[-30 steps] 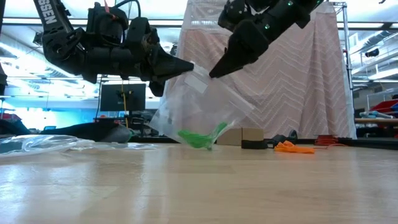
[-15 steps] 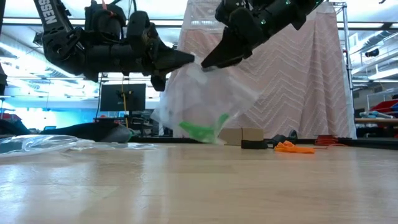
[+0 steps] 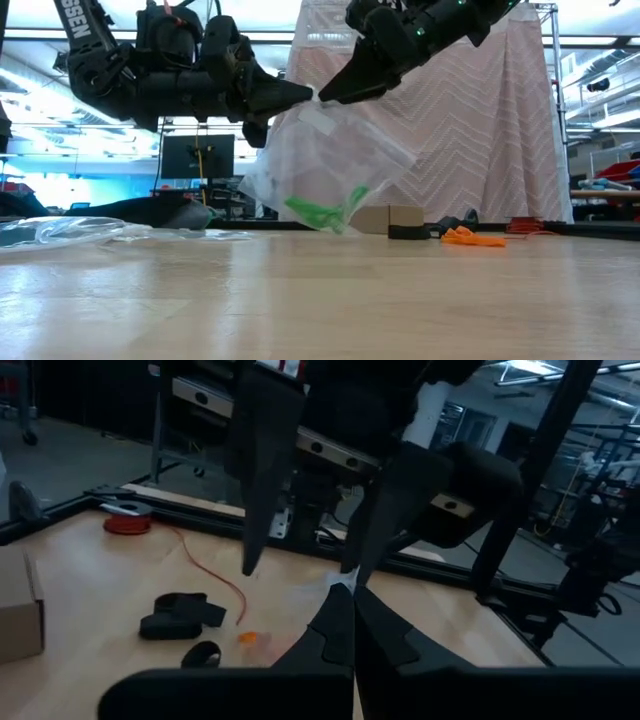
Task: Sort rubber bands
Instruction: Close the transparent zip bag
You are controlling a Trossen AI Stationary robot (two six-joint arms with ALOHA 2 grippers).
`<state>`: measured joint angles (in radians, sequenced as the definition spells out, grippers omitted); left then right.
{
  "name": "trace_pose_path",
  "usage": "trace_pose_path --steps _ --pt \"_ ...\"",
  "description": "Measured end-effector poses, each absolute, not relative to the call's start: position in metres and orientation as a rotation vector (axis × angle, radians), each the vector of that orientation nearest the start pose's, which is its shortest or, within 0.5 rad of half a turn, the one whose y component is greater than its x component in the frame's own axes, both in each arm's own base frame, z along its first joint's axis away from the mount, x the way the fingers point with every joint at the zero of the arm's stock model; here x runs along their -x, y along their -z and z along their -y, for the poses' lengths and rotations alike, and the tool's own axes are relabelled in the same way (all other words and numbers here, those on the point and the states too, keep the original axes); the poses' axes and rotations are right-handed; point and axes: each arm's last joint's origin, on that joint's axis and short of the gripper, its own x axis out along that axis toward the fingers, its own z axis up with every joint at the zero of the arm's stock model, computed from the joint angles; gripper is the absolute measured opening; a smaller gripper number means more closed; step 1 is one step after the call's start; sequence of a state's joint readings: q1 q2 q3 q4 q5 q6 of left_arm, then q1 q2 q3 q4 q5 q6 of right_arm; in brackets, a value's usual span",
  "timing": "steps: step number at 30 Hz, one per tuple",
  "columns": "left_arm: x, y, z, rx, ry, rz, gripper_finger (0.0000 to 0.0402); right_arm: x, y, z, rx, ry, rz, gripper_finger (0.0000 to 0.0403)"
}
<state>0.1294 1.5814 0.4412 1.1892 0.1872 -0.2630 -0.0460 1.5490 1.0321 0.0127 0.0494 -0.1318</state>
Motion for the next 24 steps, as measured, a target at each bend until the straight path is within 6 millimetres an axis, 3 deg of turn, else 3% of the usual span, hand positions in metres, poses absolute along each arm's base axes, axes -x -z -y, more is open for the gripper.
trace_pose_path --steps 15,24 --pt "-0.2741 -0.1776 -0.0281 0.254 0.083 0.07 0.0001 -0.3419 -0.2519 0.0179 0.129 0.061 -0.503 0.0147" --pt "-0.2741 -0.1782 -0.0281 0.275 0.085 0.075 0.0001 -0.3424 -0.2524 0.0172 0.155 0.051 -0.496 0.0077"
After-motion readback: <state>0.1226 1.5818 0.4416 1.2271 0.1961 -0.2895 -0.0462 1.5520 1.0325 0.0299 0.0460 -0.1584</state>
